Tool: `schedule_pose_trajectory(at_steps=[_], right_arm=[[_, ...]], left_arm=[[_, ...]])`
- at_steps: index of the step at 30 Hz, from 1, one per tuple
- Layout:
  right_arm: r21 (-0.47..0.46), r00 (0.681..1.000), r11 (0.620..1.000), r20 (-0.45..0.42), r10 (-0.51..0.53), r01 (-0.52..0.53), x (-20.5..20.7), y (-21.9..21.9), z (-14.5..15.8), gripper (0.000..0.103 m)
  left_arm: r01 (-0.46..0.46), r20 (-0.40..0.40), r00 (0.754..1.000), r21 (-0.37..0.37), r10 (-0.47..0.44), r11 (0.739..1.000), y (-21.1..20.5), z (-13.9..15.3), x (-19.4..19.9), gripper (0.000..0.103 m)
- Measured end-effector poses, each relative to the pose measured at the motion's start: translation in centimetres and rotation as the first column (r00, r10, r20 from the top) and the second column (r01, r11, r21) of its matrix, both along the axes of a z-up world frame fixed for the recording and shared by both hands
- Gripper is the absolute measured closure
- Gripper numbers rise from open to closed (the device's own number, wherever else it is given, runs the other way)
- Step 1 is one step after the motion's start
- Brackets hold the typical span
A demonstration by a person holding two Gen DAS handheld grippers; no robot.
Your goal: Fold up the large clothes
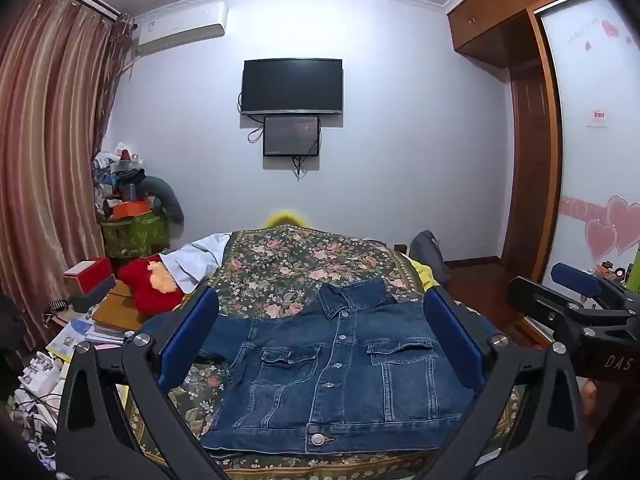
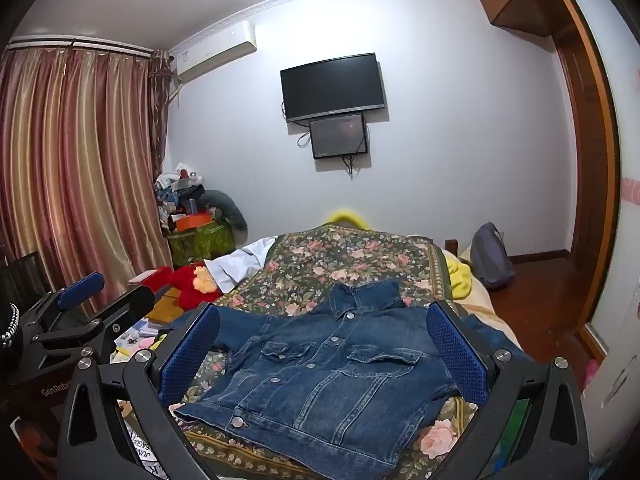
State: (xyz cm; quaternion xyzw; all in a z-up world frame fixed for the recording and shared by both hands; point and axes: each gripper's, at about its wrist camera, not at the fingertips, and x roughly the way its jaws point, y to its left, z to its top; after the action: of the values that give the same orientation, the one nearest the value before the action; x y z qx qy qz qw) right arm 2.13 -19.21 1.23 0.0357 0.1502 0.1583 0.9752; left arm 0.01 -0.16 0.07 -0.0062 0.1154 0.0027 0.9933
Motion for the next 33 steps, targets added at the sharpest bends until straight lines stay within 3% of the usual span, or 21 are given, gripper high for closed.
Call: schedule_pose_trajectory(at_steps=[33], right_arm=[[0.003,1.000,1.000,0.004,-0.002,0.002,0.19,-0.01,-0.23,0.000]], left_arm=[[0.014,0.006,1.000,0.002,-0.014,1.000,-0.23,0.15,-0.21,0.000]])
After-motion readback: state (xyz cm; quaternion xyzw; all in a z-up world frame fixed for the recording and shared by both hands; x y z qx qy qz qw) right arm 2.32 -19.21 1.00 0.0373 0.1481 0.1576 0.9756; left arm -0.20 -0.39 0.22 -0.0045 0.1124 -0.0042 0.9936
